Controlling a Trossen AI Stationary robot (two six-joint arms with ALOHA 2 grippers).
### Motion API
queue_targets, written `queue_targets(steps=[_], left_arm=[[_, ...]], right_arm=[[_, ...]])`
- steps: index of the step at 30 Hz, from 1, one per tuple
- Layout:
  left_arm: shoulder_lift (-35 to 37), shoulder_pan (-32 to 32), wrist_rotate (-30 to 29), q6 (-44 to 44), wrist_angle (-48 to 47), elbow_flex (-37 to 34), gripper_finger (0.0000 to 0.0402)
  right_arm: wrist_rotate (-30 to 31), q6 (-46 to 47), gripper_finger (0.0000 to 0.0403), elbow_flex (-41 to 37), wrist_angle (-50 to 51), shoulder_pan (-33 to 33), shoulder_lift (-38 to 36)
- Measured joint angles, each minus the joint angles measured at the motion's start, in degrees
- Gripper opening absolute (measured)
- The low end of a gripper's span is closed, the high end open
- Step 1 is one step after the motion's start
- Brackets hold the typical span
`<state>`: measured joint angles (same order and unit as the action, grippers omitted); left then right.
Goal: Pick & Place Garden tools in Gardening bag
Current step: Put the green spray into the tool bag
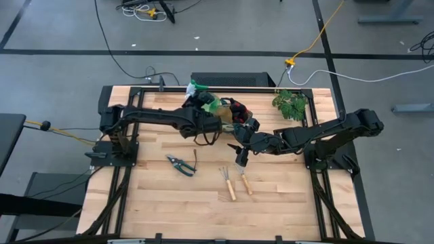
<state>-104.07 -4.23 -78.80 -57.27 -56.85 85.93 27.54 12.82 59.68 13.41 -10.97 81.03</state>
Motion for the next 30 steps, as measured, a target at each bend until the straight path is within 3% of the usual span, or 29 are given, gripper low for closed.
queue_targets(steps=[19, 25, 30], left_arm=[[-2.0, 0.9, 1.1, -2.6, 5.8, 1.0, 0.0137], [-6.3, 1.2, 1.1, -2.3, 6.9, 7.4, 0.0137], [-10.5, 1.2, 1.0, -2.0, 0.6, 13.5, 0.0137]], right_arm=[[0.0, 0.1, 0.0233, 0.0, -0.3, 0.0, 0.0], [0.0, 0.2, 0.0233, 0.0, 0.4, 0.0, 0.0], [-0.3, 0.3, 0.0233, 0.0, 1.9, 0.0, 0.0]])
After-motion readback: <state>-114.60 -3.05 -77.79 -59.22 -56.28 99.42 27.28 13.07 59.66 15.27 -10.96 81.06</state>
